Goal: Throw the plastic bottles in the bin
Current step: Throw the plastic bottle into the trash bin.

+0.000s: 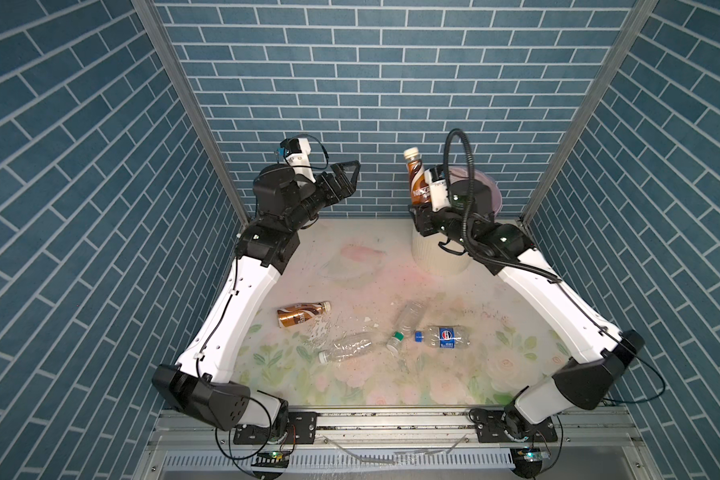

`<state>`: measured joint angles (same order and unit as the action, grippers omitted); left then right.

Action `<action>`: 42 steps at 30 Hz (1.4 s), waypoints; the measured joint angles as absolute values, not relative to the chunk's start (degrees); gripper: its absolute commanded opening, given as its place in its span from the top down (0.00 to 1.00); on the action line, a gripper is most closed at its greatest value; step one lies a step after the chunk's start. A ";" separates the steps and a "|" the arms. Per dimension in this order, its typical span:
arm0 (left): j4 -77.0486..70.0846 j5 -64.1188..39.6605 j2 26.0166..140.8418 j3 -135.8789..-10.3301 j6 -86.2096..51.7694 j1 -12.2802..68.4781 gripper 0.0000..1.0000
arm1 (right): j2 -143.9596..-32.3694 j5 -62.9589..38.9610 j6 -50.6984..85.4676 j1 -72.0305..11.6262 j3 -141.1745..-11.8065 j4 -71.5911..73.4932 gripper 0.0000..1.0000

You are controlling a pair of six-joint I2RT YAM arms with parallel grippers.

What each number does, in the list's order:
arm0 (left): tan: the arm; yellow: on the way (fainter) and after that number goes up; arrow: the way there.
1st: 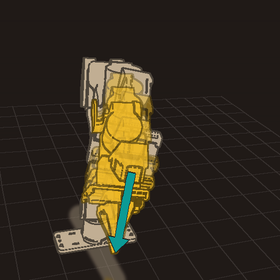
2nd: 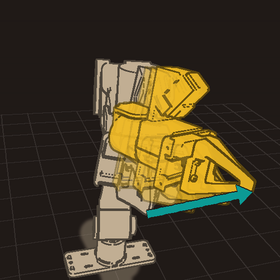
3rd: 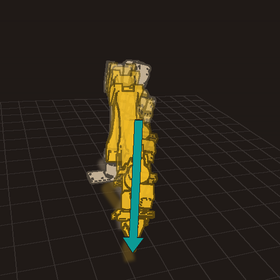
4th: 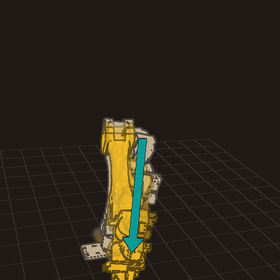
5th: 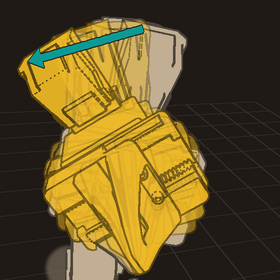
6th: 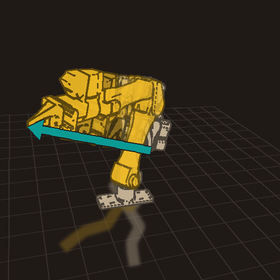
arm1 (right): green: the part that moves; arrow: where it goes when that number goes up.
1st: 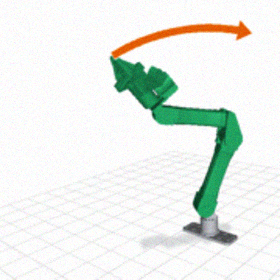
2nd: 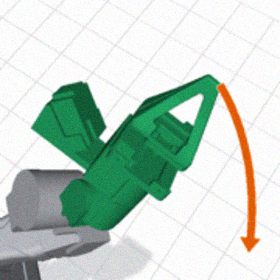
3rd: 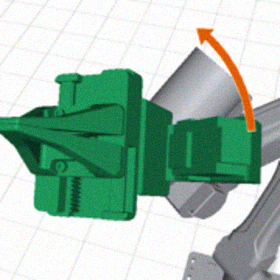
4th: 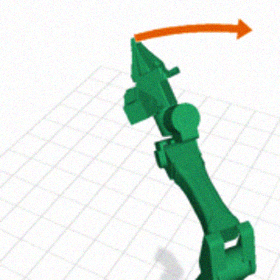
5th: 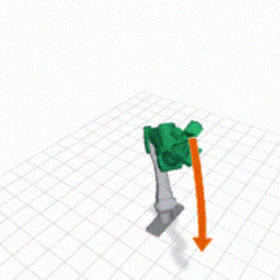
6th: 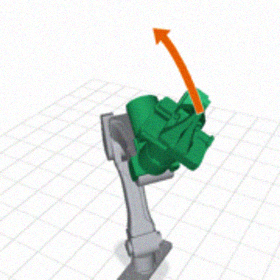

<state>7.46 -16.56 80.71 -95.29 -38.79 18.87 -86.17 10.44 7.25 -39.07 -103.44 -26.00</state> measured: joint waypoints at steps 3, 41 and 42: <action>5.93 -16.80 80.20 -93.76 -38.79 18.87 0.01 | -81.25 16.36 2.96 -38.65 -106.91 -25.21 0.71; 27.94 -14.39 87.77 -89.82 -34.24 18.39 0.01 | -86.28 13.52 5.21 -30.48 -108.60 -27.35 0.01; 29.63 -13.61 87.61 -89.36 -33.91 18.04 0.01 | -86.41 12.99 4.86 -31.92 -107.50 -26.98 0.01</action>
